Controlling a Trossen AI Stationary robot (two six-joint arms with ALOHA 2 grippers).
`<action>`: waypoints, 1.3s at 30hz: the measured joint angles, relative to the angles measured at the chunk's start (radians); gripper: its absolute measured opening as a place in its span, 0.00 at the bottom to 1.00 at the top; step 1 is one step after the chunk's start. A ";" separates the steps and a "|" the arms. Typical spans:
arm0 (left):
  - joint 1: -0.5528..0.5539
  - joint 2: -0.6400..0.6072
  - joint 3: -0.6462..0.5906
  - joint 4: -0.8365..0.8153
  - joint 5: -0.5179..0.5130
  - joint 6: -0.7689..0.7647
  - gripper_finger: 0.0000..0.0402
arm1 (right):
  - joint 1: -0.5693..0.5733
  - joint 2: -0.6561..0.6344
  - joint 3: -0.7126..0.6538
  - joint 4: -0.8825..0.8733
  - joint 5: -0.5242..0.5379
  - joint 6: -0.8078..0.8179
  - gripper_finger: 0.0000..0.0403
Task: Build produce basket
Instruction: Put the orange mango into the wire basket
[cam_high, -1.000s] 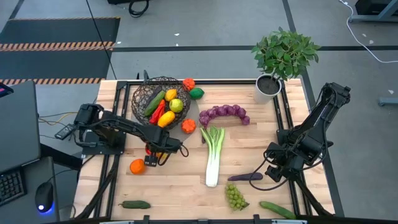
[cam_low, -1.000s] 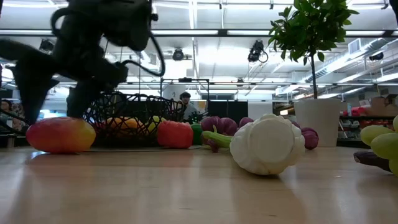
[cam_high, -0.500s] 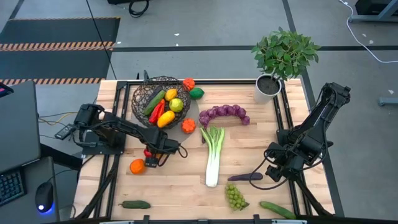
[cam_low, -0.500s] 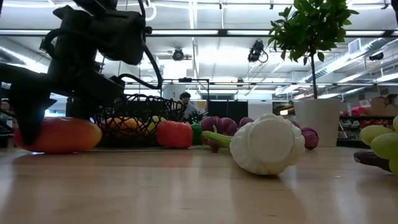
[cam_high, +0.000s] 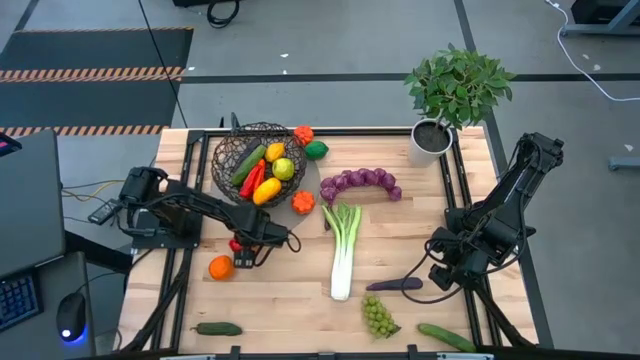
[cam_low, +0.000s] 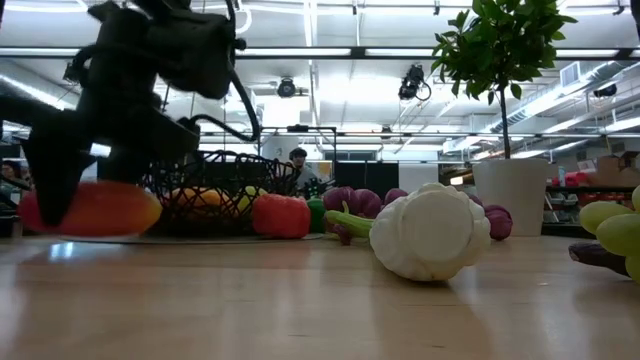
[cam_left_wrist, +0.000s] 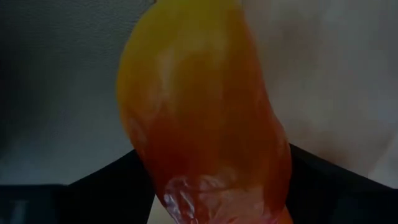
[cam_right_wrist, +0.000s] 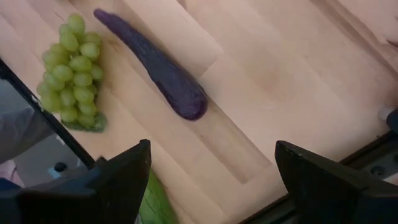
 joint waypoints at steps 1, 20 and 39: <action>0.000 0.000 0.023 -0.029 0.000 0.000 0.70 | 0.000 0.000 0.000 0.000 -0.011 -0.003 0.86; 0.158 0.000 0.730 -0.353 -0.374 0.005 0.72 | 0.005 0.000 0.000 0.042 -0.034 -0.134 0.86; 0.655 0.043 0.733 -0.399 -0.292 0.326 0.79 | 0.002 0.000 0.000 0.046 -0.015 -0.055 0.86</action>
